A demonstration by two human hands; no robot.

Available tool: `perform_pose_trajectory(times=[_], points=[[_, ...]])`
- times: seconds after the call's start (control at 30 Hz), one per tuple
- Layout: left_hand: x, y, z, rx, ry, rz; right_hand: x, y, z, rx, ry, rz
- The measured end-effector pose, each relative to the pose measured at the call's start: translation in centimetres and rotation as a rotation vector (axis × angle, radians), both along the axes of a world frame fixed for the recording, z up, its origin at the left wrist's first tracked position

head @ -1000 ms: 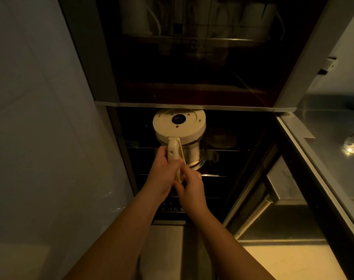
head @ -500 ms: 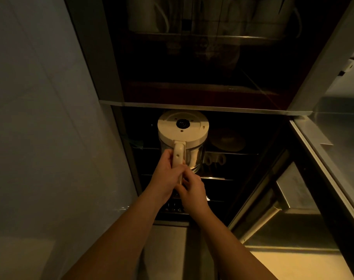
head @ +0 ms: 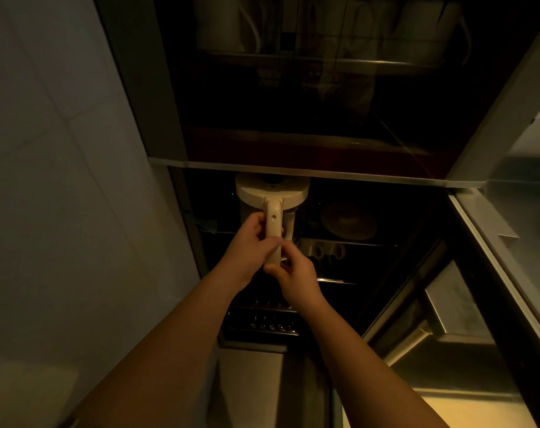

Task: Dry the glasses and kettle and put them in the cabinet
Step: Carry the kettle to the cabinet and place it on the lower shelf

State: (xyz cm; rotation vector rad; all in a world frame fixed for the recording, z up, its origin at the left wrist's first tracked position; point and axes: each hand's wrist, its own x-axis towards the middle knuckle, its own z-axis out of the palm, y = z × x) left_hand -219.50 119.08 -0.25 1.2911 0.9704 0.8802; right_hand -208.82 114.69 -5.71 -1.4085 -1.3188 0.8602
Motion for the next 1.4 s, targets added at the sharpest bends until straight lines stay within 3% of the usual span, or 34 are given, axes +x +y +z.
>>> perform_pose_trajectory(times=[0.2,0.6,1.03,1.23,1.4], points=[[-0.2,1.2,-0.5,0.169,0.19,0.061,1.2,1.3,0.7,-0.044,-0.02,0.008],[0.1,2.0,-1.7,0.132,0.102,0.173,1.7,3.7,2.6,-0.063,-0.078,0.008],[2.0,3.3,-2.5,0.149,0.097,0.234,1.6,4.7,1.8,-0.013,-0.036,-0.147],[3.5,2.5,-3.4,0.103,0.066,0.132,2.8,4.9,1.0,-0.02,-0.169,-0.307],[4.8,2.1,-3.9,0.033,0.022,0.004,3.3,2.9,-0.3,0.022,-0.039,-0.378]])
